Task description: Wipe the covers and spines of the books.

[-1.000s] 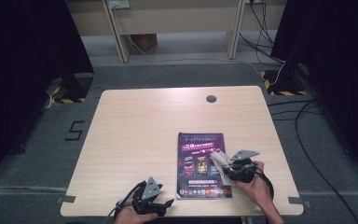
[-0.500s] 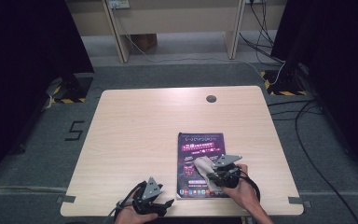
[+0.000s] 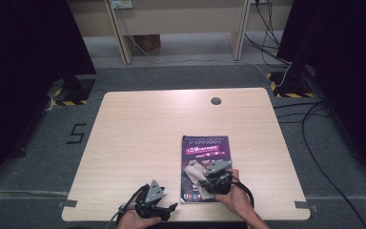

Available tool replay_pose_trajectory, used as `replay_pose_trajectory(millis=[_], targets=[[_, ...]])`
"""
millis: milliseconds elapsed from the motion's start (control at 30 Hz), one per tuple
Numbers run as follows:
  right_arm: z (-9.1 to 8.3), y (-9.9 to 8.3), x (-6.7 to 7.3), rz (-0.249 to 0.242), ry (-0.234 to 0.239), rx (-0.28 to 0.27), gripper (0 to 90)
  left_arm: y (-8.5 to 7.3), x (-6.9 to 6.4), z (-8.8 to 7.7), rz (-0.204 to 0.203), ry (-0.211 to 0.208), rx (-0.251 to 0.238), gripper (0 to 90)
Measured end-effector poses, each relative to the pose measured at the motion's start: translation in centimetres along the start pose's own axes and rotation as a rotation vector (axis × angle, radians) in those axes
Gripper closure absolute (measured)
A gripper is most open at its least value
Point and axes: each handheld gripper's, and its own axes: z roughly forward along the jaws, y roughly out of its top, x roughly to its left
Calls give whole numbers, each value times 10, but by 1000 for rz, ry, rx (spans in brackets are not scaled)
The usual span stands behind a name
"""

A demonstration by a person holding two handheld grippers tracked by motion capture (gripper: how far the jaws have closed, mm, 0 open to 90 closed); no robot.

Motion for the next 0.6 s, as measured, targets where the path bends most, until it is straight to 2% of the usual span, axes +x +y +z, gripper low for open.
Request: replay_pose_trajectory(millis=[233,300,367,500,600], targets=[[12,9,30,-59,58,-3,755,0,4,-2,-18,14,3,231],[13,10,35,-72,67,-2,755,0,4,-2,-21,14,3,231],[13,11,37,-82,72,-3,755,0,4,-2,-22,13,3,231],[13,10,34,-59,81,-7,753,0,5,-3,-25,20,2,231],[13,10,36,-78,74,-6,755,1,7,-4,-35,22,-8,230]])
